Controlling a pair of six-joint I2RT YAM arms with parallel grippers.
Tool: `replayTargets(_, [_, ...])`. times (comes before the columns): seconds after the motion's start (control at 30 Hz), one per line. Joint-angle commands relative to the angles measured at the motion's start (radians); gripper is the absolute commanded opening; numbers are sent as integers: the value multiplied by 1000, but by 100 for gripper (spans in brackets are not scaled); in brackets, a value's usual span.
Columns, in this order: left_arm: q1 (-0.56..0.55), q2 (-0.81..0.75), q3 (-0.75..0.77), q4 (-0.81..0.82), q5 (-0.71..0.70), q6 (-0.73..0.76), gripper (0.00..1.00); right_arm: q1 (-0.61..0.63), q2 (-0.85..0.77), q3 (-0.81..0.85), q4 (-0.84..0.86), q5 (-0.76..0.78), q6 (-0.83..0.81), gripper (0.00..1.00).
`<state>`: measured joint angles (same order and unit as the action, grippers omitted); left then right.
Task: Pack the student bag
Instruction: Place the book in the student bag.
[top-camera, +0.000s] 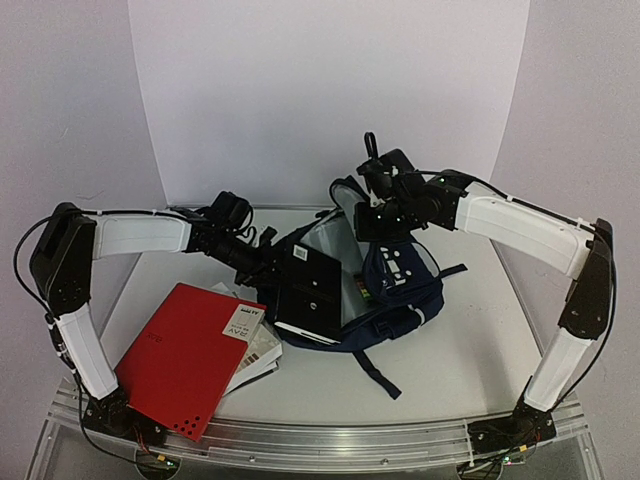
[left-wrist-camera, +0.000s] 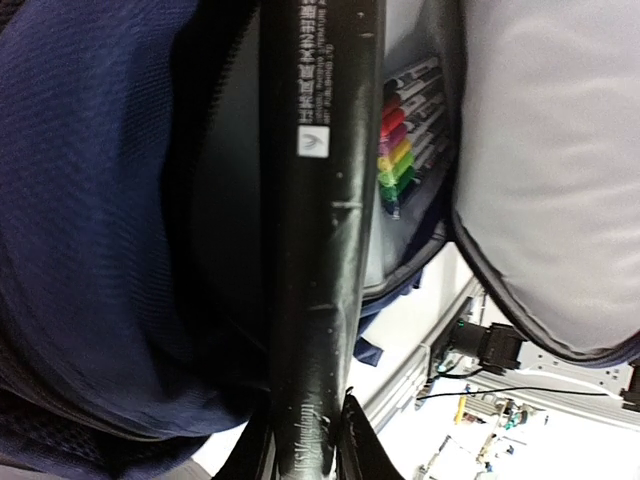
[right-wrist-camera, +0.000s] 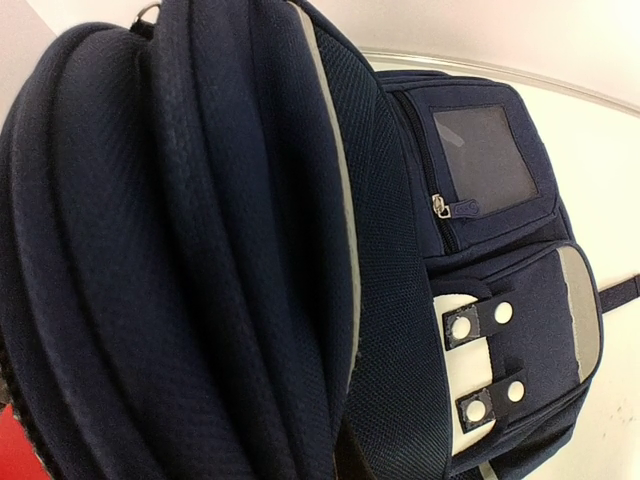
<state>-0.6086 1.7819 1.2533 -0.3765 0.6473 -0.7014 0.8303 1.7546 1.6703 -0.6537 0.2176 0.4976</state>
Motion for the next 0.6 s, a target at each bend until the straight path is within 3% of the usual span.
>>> replayTargets(0.0, [-7, -107, 47, 131, 91, -76, 0, 6, -75, 82, 219, 100, -18, 0])
replayTargets(0.37, [-6, -80, 82, 366, 187, -235, 0, 5, -83, 89, 217, 91, -16, 0])
replayTargets(0.57, [-6, -79, 120, 363, 179, -200, 0, 5, -98, 88, 216, 90, -16, 0])
